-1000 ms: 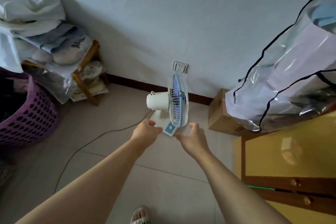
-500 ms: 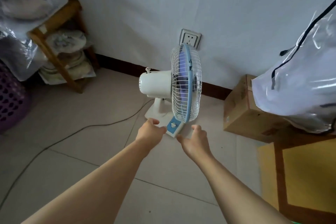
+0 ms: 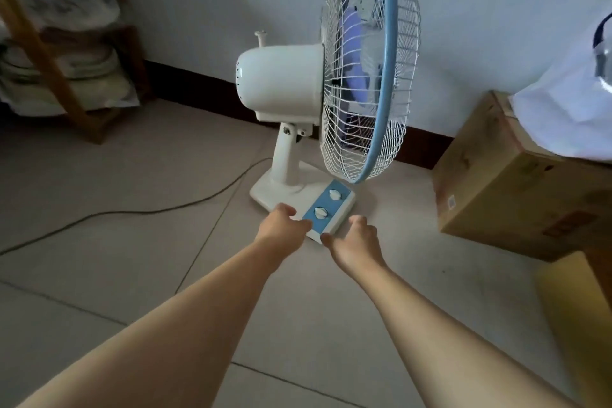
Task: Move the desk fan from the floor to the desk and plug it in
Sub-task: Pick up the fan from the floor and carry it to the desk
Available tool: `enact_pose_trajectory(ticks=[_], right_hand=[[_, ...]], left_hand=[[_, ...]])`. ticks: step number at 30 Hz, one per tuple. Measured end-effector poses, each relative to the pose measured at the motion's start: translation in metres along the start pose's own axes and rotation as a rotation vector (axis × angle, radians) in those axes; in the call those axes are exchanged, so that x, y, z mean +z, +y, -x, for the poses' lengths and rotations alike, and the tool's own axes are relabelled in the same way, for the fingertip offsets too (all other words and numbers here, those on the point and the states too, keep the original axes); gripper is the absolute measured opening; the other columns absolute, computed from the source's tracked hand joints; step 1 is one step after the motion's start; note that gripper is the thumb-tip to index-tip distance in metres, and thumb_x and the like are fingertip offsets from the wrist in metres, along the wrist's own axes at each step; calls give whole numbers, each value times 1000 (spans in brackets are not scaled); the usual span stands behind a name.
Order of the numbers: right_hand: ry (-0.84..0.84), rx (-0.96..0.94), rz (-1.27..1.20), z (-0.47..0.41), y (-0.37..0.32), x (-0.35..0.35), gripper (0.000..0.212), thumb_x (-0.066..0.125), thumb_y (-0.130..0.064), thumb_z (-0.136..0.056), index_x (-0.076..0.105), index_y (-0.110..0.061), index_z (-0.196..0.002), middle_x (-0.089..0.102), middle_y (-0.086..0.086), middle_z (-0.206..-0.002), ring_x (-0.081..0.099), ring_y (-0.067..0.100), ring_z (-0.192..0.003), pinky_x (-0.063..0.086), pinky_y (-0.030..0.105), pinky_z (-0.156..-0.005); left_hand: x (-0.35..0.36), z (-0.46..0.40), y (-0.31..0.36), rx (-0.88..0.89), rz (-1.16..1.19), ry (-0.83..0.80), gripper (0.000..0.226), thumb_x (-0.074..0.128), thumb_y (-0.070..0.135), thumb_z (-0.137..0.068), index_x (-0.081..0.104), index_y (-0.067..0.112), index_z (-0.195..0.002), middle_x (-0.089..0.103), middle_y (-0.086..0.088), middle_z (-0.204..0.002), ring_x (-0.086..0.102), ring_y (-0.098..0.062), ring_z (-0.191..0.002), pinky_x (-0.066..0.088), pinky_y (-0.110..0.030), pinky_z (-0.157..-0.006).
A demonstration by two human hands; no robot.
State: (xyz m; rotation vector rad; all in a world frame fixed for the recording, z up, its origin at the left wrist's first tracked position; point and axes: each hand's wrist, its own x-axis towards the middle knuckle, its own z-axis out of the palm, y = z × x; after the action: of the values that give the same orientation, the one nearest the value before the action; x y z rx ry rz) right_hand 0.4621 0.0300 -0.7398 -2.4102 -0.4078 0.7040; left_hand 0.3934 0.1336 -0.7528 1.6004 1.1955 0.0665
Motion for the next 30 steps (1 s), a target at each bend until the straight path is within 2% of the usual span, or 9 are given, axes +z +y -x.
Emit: enact_pose_trajectory(ticks=[5, 10, 17, 20, 22, 24, 26, 28, 30], right_hand=[[-1, 3, 27, -32, 23, 30, 72, 63, -35, -83, 28, -9, -140, 37, 16, -137, 41, 33, -127, 40, 39, -101], [10, -8, 45, -58, 32, 46, 77, 67, -34, -82, 25, -10, -142, 36, 15, -138, 40, 31, -127, 39, 37, -99], [-10, -4, -20, -93, 31, 66, 86, 74, -34, -74, 25, -19, -143, 45, 12, -130, 52, 29, -114, 47, 33, -90], [6, 37, -29, -102, 31, 75, 84, 73, -31, -75, 25, -25, -144, 49, 13, -128, 54, 31, -111, 49, 38, -93], [14, 82, -30, -109, 33, 78, 82, 74, -34, -74, 27, -27, -141, 51, 13, -127, 55, 32, -111, 49, 35, -90], [26, 95, -55, -115, 38, 82, 76, 72, -35, -76, 29, -28, -139, 53, 10, -126, 56, 30, -109, 46, 29, -80], [55, 75, -90, -123, 41, 88, 73, 68, -31, -81, 28, -29, -141, 53, 9, -127, 55, 29, -109, 44, 29, -79], [76, 78, -106, -129, 43, 92, 74, 64, -31, -84, 22, -31, -144, 52, 9, -129, 54, 30, -112, 42, 30, -79], [93, 95, -116, -134, 44, 93, 77, 64, -32, -84, 18, -31, -146, 52, 10, -129, 53, 30, -113, 41, 29, -80]], left_hand=[[22, -35, -29, 2, 10, -22, 51, 58, 30, -85, 44, 19, -133, 57, -4, -123, 51, -19, -93, 40, -29, -74], [26, -69, -36, -22, 62, -3, 59, 58, 28, -88, 34, 21, -141, 53, -7, -133, 50, -21, -99, 39, -30, -78], [34, -106, -47, -77, 109, -12, 69, 59, 24, -87, 22, 18, -145, 49, -14, -135, 51, -27, -109, 37, -31, -81], [39, -117, -50, -84, 173, 49, 67, 63, 19, -83, 28, 7, -139, 53, -18, -127, 56, -33, -111, 47, -38, -90], [42, -124, -49, -108, 220, 63, 61, 64, 17, -82, 36, 1, -134, 56, -19, -125, 57, -34, -114, 48, -40, -93], [46, -131, -49, -137, 264, 45, 52, 62, 15, -84, 42, -1, -129, 59, -18, -124, 58, -32, -114, 48, -33, -84], [49, -137, -51, -144, 271, 58, 46, 62, 14, -84, 47, -1, -124, 61, -18, -121, 60, -31, -112, 44, -29, -73], [49, -144, -54, -153, 271, 83, 45, 64, 16, -83, 50, -1, -123, 63, -19, -117, 63, -32, -107, 48, -30, -73], [49, -151, -57, -165, 280, 98, 49, 67, 19, -81, 50, 0, -123, 63, -20, -116, 64, -33, -103, 55, -33, -80]])
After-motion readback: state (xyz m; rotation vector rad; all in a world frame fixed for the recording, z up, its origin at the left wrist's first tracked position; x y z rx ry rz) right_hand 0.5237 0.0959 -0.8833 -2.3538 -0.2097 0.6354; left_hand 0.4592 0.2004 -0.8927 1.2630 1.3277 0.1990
